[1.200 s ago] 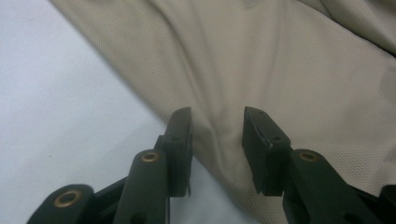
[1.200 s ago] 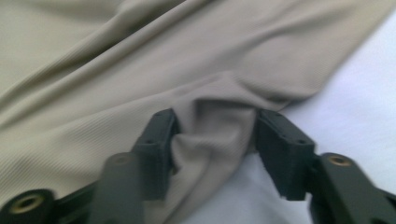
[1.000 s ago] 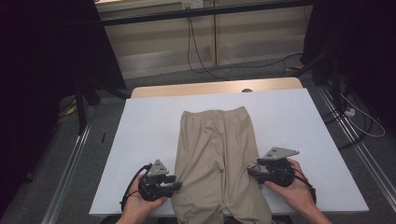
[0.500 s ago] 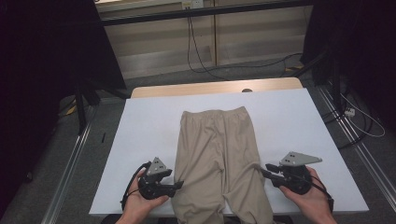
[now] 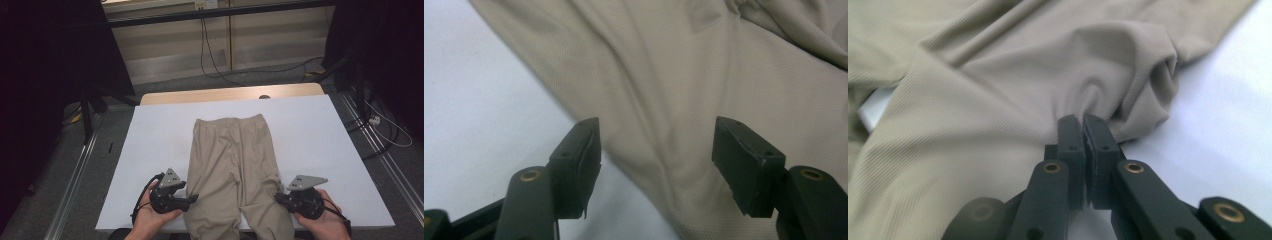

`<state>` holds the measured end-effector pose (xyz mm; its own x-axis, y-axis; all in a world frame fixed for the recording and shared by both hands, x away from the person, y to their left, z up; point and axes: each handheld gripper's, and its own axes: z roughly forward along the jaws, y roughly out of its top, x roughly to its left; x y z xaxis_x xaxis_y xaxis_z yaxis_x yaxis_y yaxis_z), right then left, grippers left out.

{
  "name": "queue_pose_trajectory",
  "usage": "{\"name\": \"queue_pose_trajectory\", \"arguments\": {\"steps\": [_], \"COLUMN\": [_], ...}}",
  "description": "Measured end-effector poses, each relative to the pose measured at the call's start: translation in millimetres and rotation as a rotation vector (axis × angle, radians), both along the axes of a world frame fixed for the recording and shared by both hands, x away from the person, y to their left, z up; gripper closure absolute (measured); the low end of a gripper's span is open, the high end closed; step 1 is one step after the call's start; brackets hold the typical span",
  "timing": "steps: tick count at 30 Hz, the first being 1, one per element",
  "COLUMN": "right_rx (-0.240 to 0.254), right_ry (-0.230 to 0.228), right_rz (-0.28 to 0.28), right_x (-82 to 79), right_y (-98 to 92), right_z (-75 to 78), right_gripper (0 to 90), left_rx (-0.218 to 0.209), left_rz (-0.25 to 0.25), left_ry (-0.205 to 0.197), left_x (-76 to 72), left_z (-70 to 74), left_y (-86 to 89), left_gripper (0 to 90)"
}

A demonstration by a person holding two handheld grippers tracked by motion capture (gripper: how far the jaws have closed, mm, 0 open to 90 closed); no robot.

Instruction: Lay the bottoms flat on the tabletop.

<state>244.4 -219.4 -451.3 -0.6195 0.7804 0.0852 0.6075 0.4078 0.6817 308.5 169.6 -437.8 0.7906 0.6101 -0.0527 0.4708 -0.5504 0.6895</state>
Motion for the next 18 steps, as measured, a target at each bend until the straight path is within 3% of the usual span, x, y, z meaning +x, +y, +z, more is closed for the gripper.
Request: {"name": "queue_pose_trajectory", "arguments": {"steps": [6, 10, 12, 18], "right_rx": [0.012, 0.022, 0.031, 0.073], "right_ry": [0.040, 0.061, 0.044, -0.035], "right_rz": [0.009, 0.027, 0.036, -0.006], "right_x": [-28.3, -36.0, -35.1, -24.3], "right_y": [-0.7, 3.3, 2.9, -2.3], "right_z": [5.4, 6.2, 7.0, 10.6], "right_gripper": [87.6, 84.3, 71.8, 59.2], "left_rx": [0.009, 0.010, 0.011, 0.016], "left_rz": [-0.004, -0.003, -0.004, -0.006], "left_ry": [0.000, 0.000, 0.001, -0.006], "left_x": [-0.6, -0.4, -0.2, -0.9], "left_z": [-0.1, -0.3, -0.5, -1.3], "left_y": [-1.1, -0.7, -0.5, -1.7], "left_gripper": [36.7, 36.6, 36.6, 36.1]}}
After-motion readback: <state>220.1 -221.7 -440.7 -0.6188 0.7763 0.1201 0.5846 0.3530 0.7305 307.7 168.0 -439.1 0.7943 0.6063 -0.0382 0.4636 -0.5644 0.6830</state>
